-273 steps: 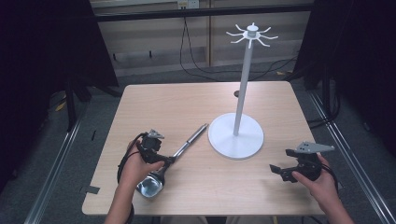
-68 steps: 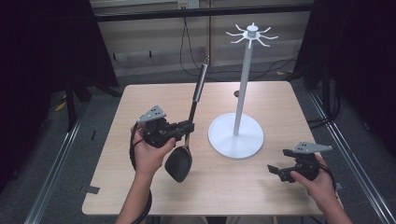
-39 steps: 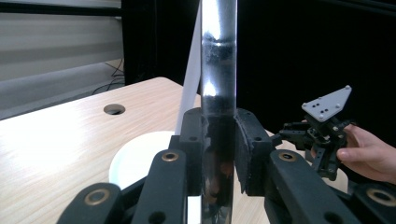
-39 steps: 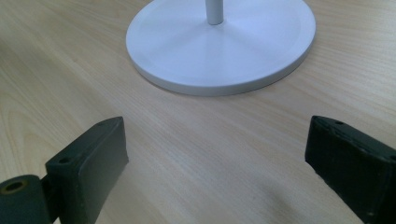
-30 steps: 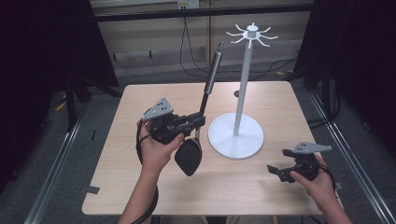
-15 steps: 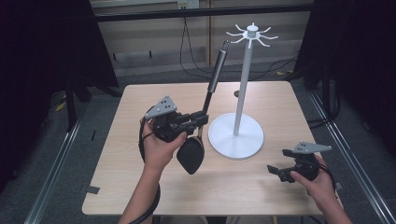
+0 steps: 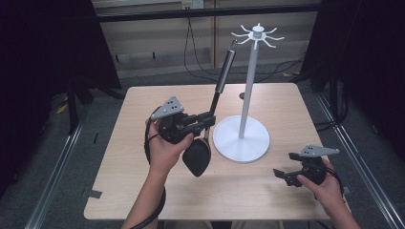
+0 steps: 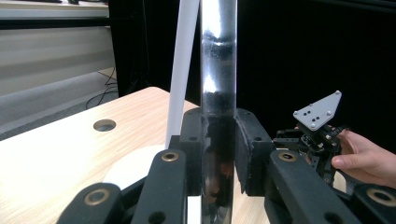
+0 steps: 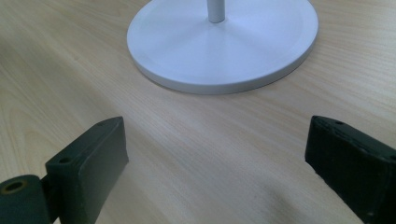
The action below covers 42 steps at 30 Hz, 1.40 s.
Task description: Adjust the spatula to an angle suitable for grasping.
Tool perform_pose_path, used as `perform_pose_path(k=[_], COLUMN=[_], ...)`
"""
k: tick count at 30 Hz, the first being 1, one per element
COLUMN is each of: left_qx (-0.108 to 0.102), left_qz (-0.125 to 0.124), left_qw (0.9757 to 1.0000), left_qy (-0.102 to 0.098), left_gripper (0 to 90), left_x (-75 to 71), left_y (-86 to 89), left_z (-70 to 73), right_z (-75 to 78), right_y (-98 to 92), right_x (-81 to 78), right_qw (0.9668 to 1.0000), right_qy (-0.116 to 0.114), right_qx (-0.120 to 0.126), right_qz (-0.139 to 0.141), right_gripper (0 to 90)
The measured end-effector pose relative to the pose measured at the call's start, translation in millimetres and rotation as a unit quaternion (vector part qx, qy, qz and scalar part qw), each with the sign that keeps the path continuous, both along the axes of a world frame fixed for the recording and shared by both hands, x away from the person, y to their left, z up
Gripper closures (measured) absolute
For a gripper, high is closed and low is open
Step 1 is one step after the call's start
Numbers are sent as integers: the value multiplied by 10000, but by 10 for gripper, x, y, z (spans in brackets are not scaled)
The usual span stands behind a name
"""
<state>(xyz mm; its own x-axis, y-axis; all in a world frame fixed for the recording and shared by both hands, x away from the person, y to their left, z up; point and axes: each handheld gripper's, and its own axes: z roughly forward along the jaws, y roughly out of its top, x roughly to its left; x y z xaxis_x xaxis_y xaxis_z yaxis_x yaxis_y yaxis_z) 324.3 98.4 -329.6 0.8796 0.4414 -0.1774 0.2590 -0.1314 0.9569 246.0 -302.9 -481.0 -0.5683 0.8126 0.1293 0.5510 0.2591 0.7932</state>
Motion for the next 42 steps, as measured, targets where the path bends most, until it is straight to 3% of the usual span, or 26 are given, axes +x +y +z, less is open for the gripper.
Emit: perform_pose_path(k=[32,42], left_qx=[76,208], left_qz=[-47,-132], left_qw=[9999,9995], left_qy=[110,195], left_gripper=[753,752], left_x=[53,95], left_y=[-59,-110], left_z=[-49,-40], right_z=[5,4], right_y=[-7,7], right_x=[-6,0], right_qw=[10000,10000], right_qy=[-12,-7], right_qx=[14,-7], right_qz=[-16,-1], right_gripper=[50,50])
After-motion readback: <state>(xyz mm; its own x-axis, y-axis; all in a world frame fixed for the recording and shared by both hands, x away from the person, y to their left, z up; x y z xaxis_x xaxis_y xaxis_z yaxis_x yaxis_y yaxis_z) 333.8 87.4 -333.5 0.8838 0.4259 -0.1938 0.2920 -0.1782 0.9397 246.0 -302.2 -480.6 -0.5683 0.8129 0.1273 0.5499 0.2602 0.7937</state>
